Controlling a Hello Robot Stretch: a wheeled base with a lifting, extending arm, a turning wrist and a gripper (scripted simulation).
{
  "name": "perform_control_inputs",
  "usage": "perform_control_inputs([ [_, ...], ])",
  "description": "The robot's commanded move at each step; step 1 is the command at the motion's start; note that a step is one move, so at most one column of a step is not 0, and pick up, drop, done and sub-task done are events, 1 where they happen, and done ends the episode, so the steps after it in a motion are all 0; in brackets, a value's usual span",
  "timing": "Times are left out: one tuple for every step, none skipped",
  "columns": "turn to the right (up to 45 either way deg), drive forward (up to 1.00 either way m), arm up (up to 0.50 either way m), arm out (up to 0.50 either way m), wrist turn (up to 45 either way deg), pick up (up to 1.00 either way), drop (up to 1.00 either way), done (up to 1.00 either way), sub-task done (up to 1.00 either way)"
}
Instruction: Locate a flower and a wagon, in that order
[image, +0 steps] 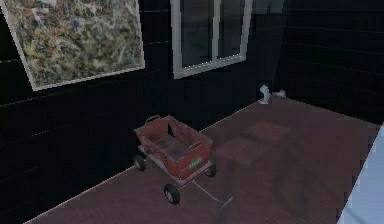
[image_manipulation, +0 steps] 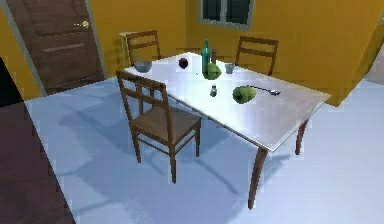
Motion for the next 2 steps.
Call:
perform_control_inputs([
  [12.0,0.0,0.0,0.0,0.0,0.0,0.0,0.0,0.0],
  [0.0,0.1,0.0,0.0,0.0,0.0,0.0,0.0,0.0],
])
